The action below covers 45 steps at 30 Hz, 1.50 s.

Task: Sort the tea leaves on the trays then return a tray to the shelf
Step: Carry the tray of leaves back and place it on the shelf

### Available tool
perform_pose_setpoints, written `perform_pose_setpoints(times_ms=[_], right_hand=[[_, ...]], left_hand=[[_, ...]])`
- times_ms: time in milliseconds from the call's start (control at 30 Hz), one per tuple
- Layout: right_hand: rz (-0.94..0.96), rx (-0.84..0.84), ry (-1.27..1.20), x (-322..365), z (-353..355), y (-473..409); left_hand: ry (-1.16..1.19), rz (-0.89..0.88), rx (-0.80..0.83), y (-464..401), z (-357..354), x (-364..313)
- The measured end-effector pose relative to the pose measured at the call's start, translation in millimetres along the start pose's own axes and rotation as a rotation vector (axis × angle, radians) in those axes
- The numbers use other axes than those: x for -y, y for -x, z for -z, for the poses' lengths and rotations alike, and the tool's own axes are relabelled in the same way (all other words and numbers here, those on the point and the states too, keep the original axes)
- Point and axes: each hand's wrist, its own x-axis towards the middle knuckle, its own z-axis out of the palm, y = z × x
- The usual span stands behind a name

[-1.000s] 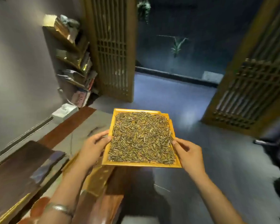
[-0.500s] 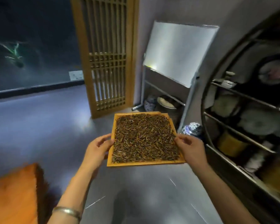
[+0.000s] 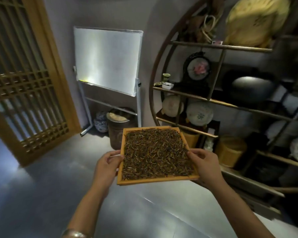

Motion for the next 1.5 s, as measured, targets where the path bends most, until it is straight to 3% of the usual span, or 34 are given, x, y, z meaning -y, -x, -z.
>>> perform_pose_setpoints(times_ms=[567,800,1100,1500], right_hand=[[0.016,-0.216,0.034,-43,40,-257],[-0.045,-0.306,-0.013,-60,14,-354],[-0.115,-0.512,0.006,-69,-27,-463],[-0.153,-0.615,0.07,-116,-17,-573]], left_hand=[[-0.142,-0.04,0.16,-253,-200,-33],[-0.101,-0.017,0.236,-369,-245,-29],[-0.066,0.006,0.485,-523,-303,-54],[-0.125,0.099,0.606,-624,-393,-36]])
